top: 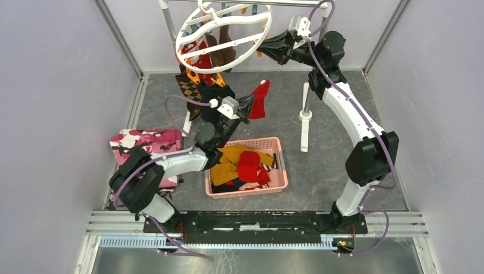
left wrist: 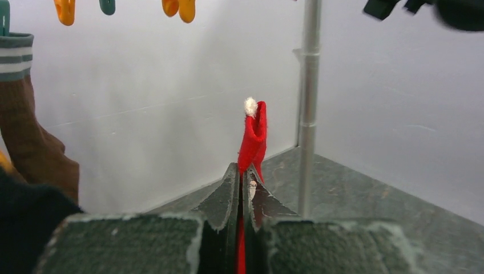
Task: Clip the socks to the hanger
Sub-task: Open the clamp at the hanger.
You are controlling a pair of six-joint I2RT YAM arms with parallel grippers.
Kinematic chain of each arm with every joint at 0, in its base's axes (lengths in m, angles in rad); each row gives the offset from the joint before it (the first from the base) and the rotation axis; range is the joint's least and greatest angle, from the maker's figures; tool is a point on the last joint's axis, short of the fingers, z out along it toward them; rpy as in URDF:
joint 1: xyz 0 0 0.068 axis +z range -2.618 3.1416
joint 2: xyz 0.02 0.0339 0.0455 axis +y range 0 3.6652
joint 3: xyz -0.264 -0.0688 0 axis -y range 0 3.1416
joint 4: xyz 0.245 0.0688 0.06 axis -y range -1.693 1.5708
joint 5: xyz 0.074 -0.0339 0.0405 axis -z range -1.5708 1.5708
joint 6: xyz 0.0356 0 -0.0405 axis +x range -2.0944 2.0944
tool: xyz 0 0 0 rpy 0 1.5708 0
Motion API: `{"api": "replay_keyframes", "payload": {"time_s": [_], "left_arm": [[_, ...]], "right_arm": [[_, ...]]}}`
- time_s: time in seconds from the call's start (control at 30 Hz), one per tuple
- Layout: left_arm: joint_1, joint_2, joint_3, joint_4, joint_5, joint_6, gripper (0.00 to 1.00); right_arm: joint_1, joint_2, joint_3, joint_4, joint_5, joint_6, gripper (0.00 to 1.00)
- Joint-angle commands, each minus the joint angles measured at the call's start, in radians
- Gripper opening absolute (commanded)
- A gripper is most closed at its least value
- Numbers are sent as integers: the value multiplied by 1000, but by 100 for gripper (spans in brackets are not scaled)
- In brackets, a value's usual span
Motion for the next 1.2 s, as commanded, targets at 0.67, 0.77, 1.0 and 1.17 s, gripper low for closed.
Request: {"api": "replay_keyframes", "payload": {"time_s": [0.67, 0.77, 1.0, 1.17], "left_arm": [[49, 180, 287, 47, -164, 42, 2], [50, 185, 304, 16, -169, 39, 2], [49, 194, 343, -39, -175, 35, 2], [49, 198, 359, -45, -168, 28, 2]], "right_arm": [[5, -55, -27, -5, -38, 29, 0], [4, -55, -27, -4, -39, 32, 0], [5, -55, -30, -2, -41, 39, 0], [6, -56, -33, -2, -41, 40, 0]]}}
